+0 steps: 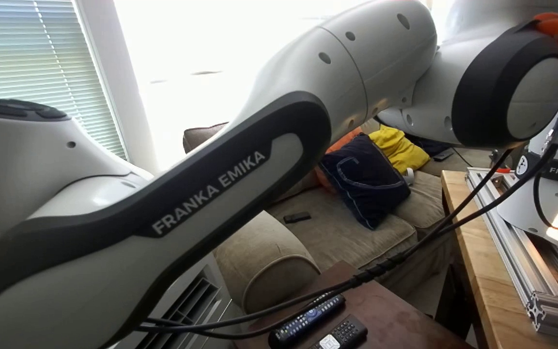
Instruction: Press the first button on the left side of the portable aircon
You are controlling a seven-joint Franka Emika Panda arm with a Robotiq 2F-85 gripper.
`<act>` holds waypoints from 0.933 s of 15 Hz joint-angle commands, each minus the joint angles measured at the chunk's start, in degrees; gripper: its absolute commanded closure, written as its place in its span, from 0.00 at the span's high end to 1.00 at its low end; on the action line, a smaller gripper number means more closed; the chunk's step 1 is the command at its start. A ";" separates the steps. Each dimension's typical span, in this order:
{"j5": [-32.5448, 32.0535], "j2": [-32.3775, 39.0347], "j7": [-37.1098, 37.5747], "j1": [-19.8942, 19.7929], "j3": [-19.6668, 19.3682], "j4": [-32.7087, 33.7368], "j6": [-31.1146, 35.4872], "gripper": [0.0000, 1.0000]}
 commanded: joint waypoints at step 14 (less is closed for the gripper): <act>1.16 -28.02 4.29 -12.36 5.18 0.83 -49.30 0.33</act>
